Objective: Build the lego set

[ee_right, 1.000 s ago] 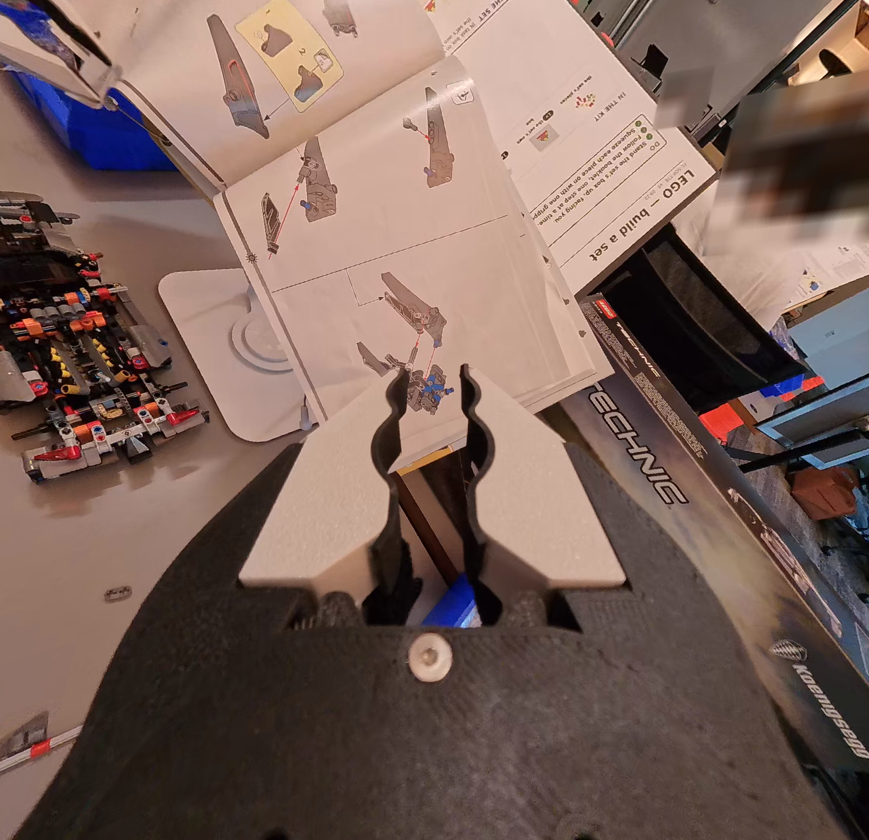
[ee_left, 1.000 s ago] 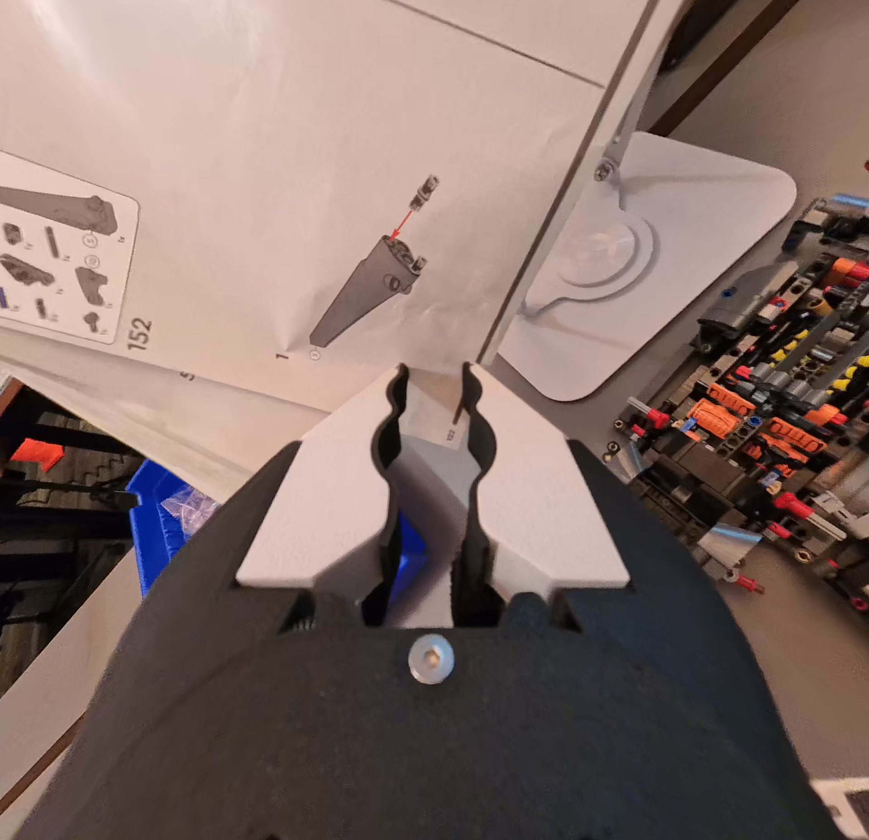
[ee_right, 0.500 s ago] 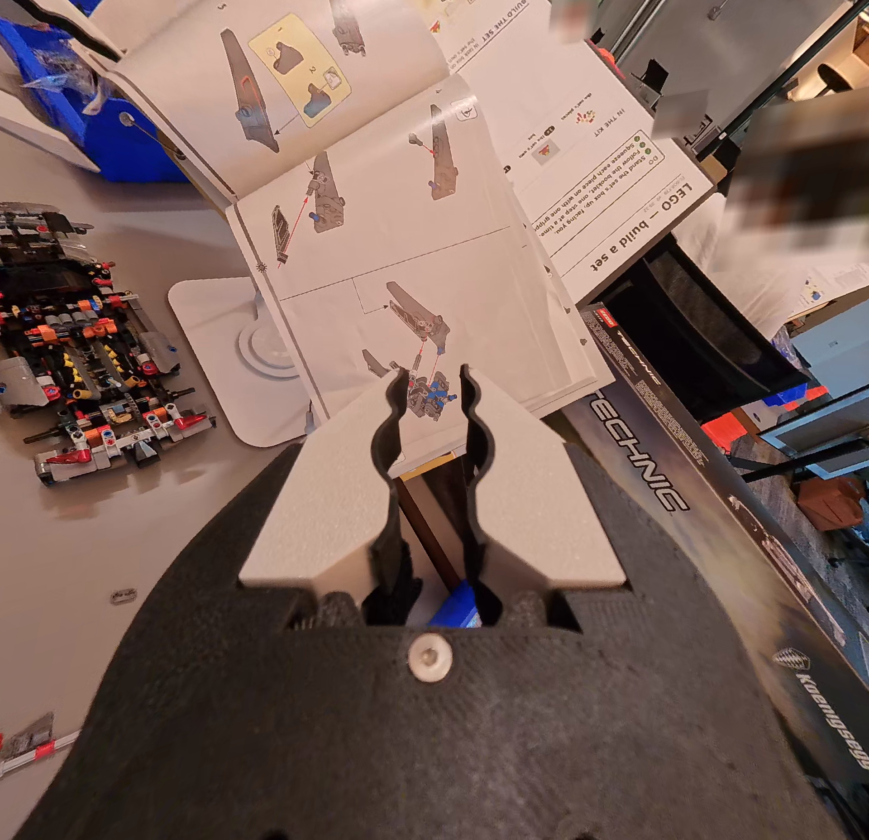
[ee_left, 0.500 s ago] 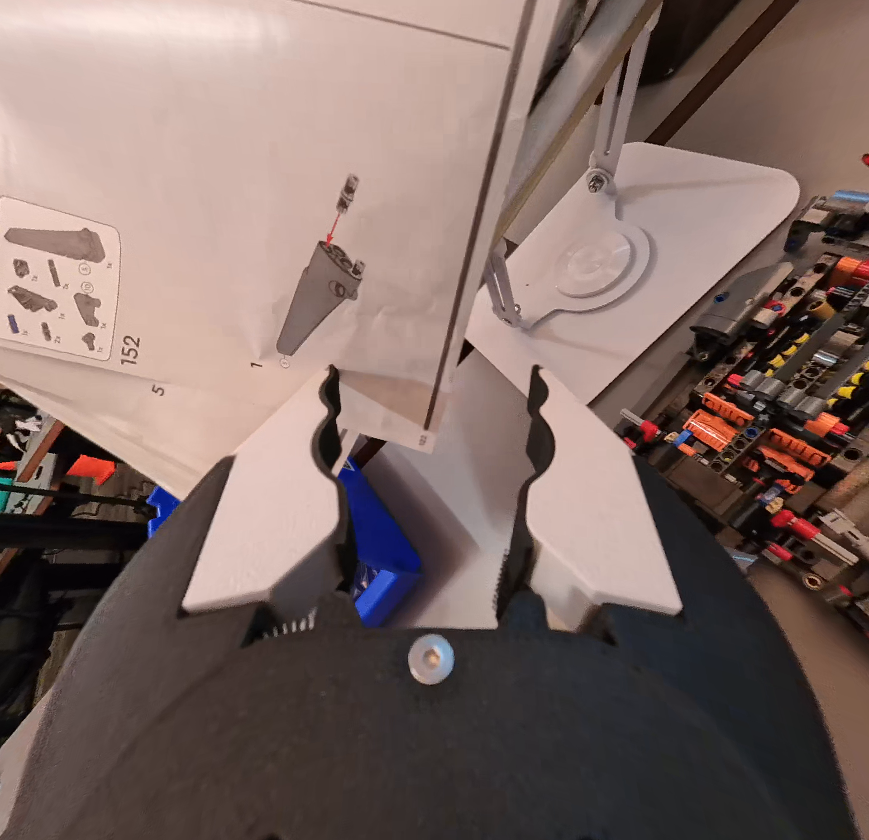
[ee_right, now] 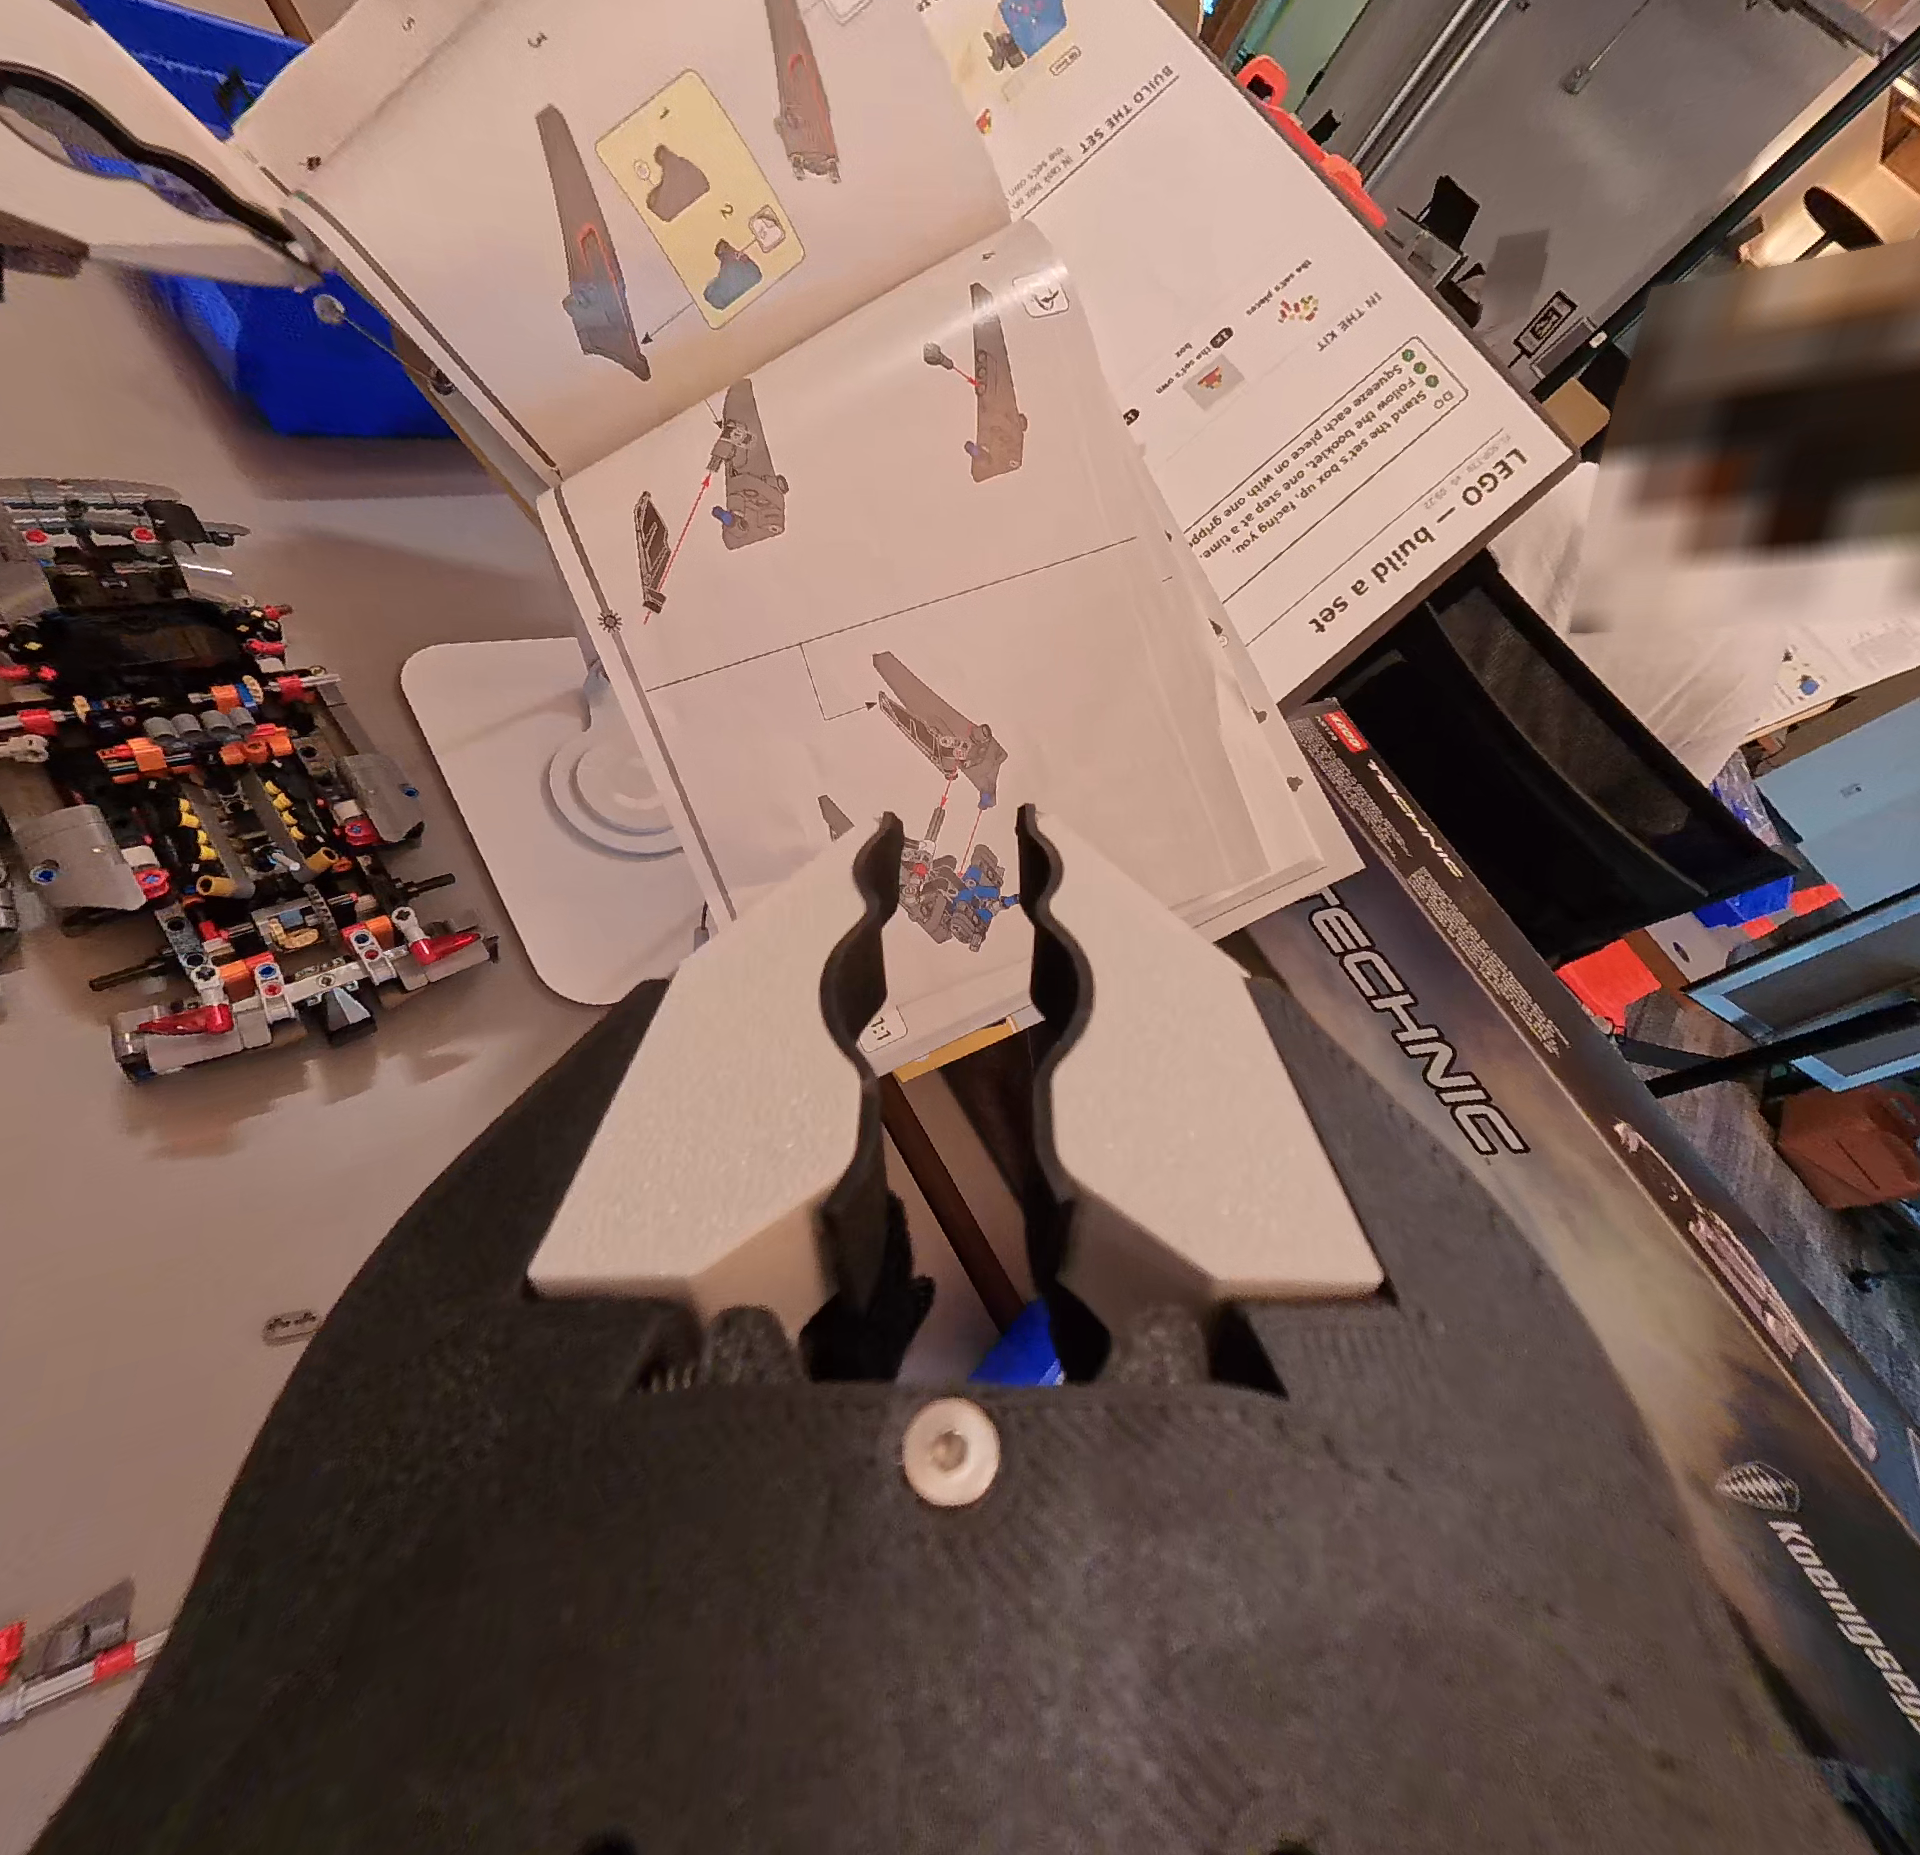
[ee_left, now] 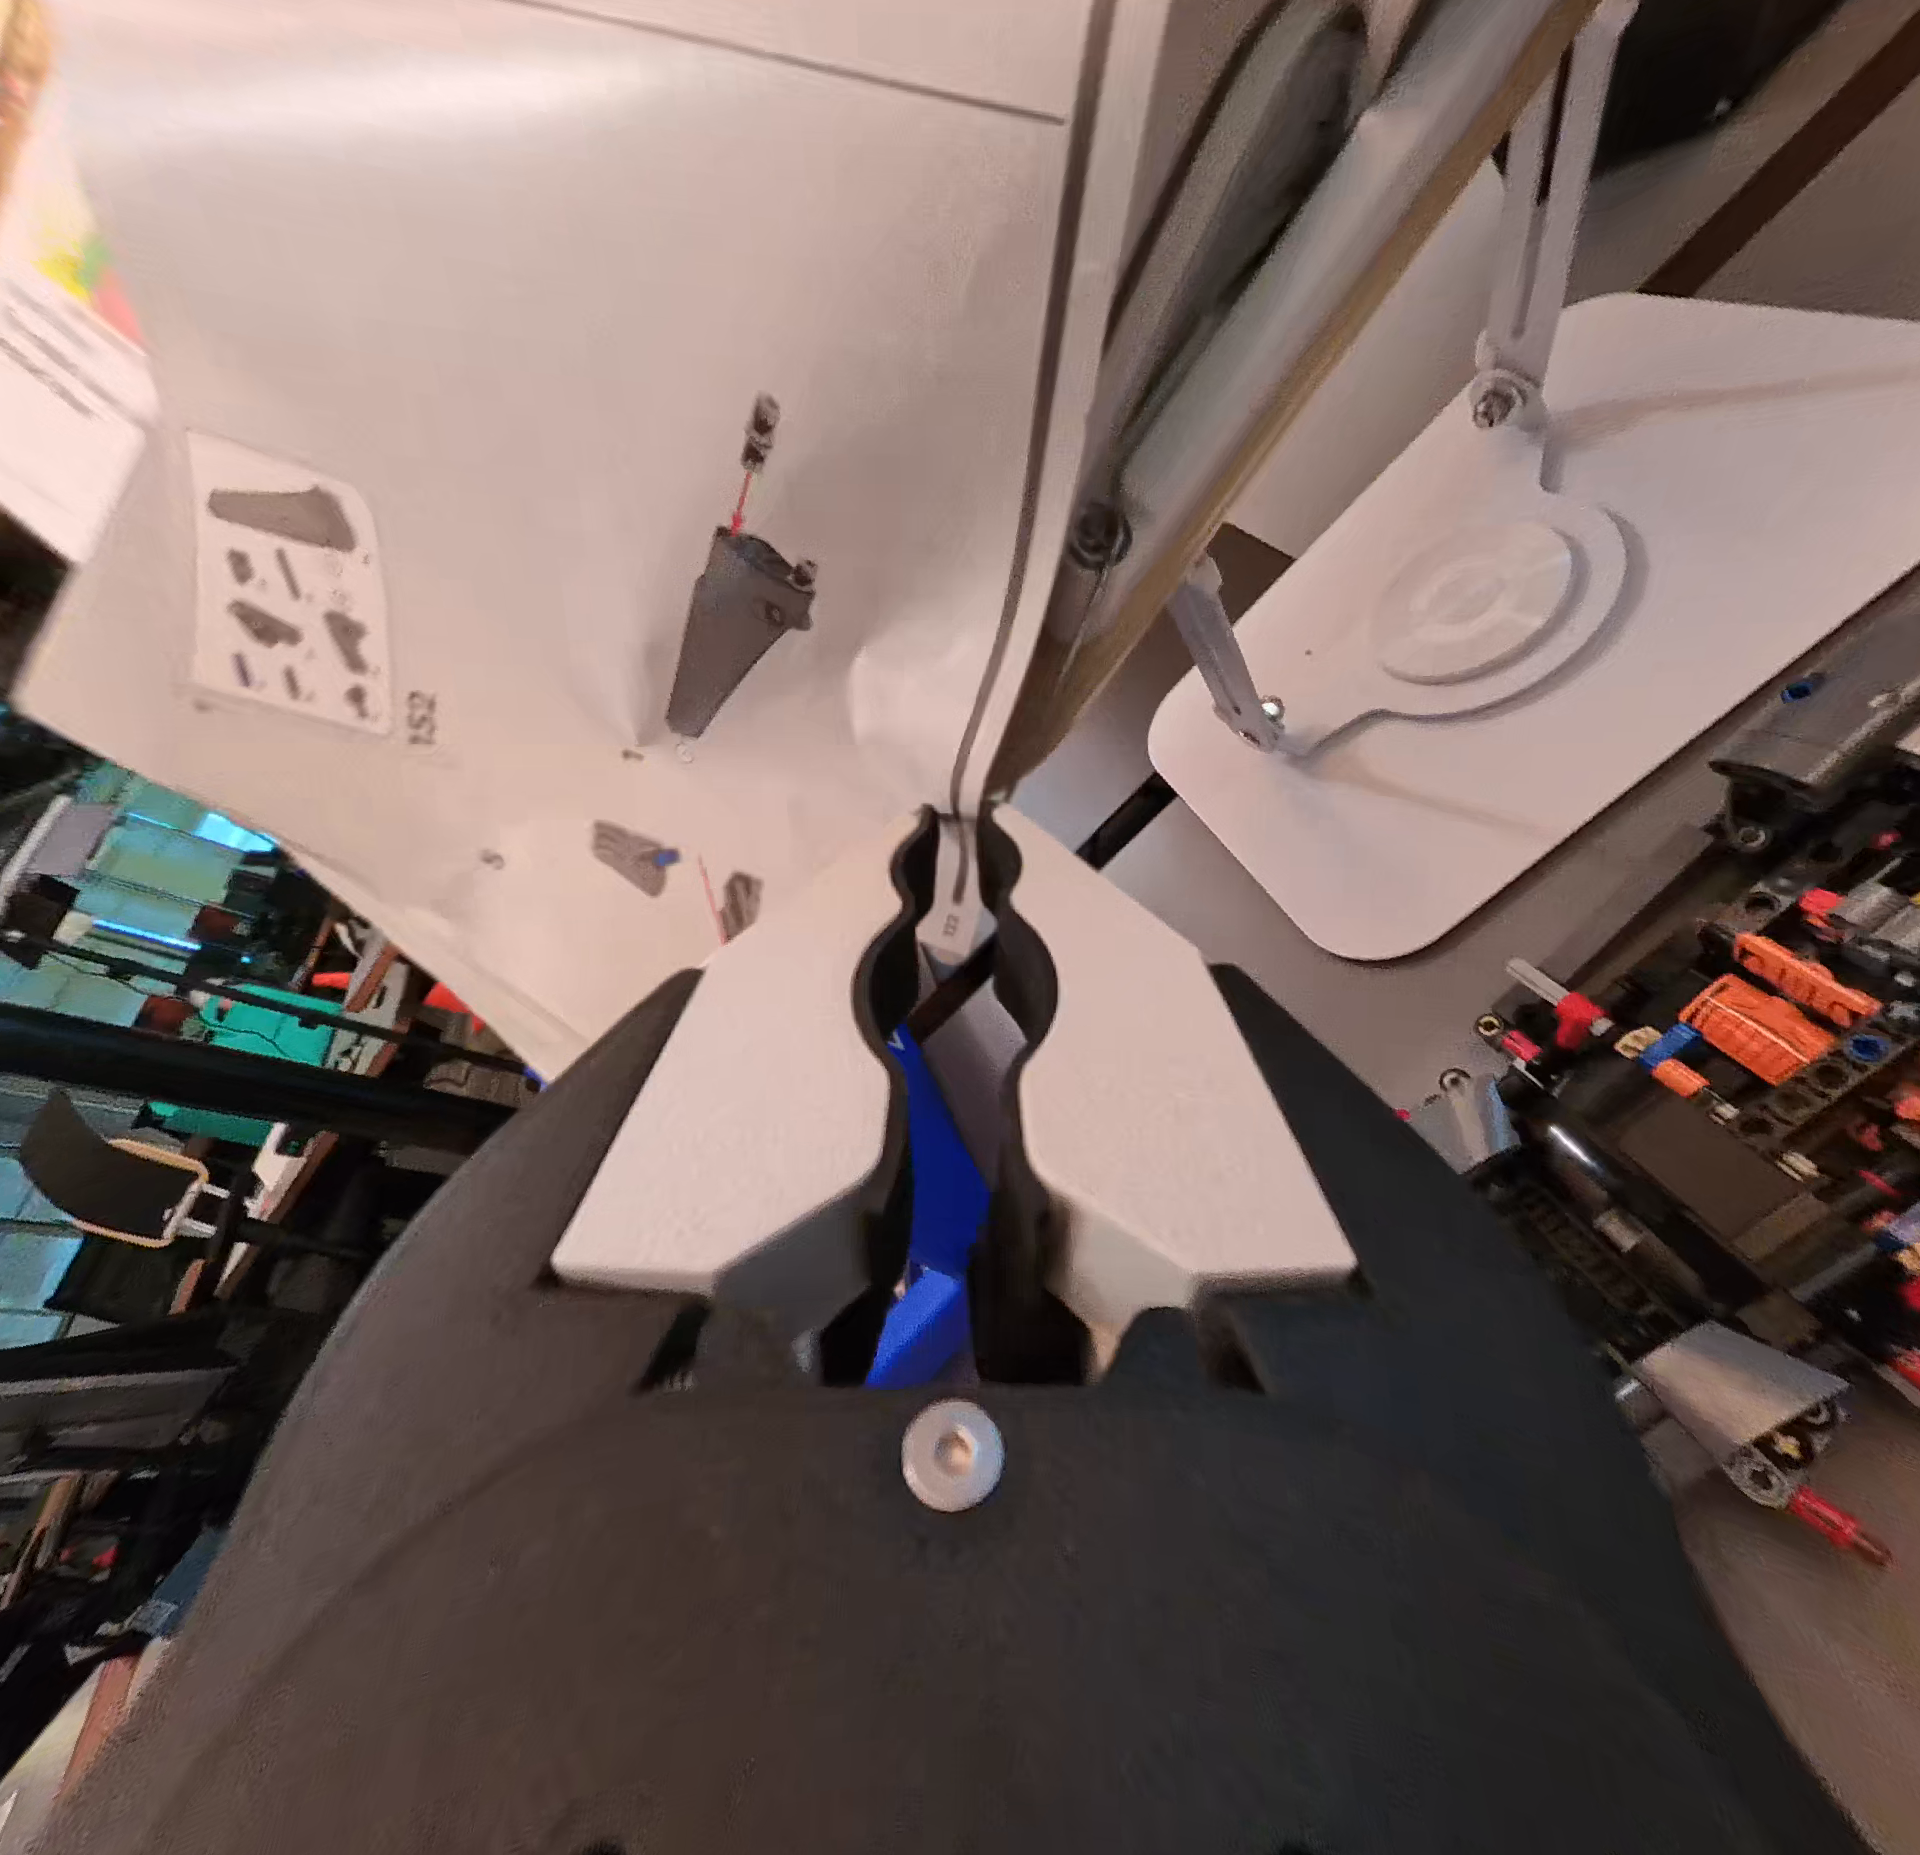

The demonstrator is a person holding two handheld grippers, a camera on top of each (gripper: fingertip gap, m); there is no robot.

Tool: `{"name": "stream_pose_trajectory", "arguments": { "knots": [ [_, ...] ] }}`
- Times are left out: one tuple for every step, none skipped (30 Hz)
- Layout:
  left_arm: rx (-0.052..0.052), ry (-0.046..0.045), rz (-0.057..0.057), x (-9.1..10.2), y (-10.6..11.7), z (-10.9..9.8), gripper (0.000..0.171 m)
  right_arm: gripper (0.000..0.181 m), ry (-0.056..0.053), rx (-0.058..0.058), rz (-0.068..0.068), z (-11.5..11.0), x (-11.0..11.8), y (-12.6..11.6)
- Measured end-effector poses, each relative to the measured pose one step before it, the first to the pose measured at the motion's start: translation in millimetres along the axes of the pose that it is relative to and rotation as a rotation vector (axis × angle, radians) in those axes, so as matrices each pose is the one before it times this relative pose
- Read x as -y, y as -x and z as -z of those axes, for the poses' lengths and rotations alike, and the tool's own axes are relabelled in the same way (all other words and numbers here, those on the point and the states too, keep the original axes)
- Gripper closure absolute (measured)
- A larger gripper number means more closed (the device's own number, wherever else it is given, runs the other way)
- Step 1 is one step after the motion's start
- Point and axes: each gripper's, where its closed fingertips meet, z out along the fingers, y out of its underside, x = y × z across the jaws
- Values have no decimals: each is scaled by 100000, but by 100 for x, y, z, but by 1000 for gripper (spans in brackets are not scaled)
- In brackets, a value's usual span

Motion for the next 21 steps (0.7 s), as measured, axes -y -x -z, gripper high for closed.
{"name": "stream_pose_trajectory", "arguments": {
  "knots": [
    [1436, -1638, 341, 354, 337, 351, 171, 161, -115, 102, -15, -29, 37, 36],
    [1027, -1495, 570, 354, 325, 296, 171, 161, -83, 265, 78, -61, 53, 84],
    [279, -1075, 665, 316, 210, 189, 171, 161, 83, 312, 234, -100, 36, 119],
    [478, -494, 828, 284, 192, 38, 171, 161, 240, 280, 337, -122, 25, 121],
    [1984, -798, 1075, 419, 338, -63, 171, 161, 216, 294, 363, -122, 47, 133],
    [2147, -2948, 541, 927, 231, -10, 171, 161, 130, 270, 315, -100, 53, 139],
    [971, -2626, 1105, 1159, -50, -88, 171, 161, 104, 176, 242, -72, 65, 104],
    [496, -2162, 915, 1332, -233, -225, 171, 161, 83, 94, 230, -56, 39, 78],
    [1512, -2614, -226, 1553, -218, -355, 171, 161, 108, 11, 196, -40, 31, 49],
    [1323, -3637, -803, 1876, -347, -394, 171, 161, 102, -175, 118, -12, 26, -1],
    [-495, -4419, -336, 2132, -722, -478, 171, 161, 27, -212, 7, -9, 10, -16],
    [-969, -4961, 221, 2302, -928, -523, 171, 161, 7, -70, -28, 4, 7, -13],
    [-2724, -5536, -1012, 2379, -1382, -596, 171, 161, 32, -59, -22, -6, -8, -17],
    [-3541, -4126, -2254, 2110, -1669, -731, 171, 161, 101, -233, -95, 0, -28, -53],
    [-3971, -2886, -4243, 1782, -1804, -727, 168, 161, 69, -248, -155, 18, -45, -71],
    [-2763, -3721, -5498, 1717, -1598, -516, 160, 161, -32, -192, -206, 35, -45, -85],
    [-3132, -4421, -5713, 1582, -1524, -200, 149, 161, -145, -277, -293, 64, -37, -119],
    [-928, -2060, -3734, 1009, -928, 57, 141, 161, -276, -222, -369, 78, -26, -123],
    [-1321, -1639, -1284, 646, -695, 349, 138, 161, -289, -79, -335, 76, -12, -89],
    [-2338, -3128, -132, 519, -646, 691, 132, 160, -151, -109, -208, 69, -39, -87],
    [-956, -2886, -424, 169, -281, 989, 131, 161, -89, -199, -174, 73, -42, -94]
  ]
}}
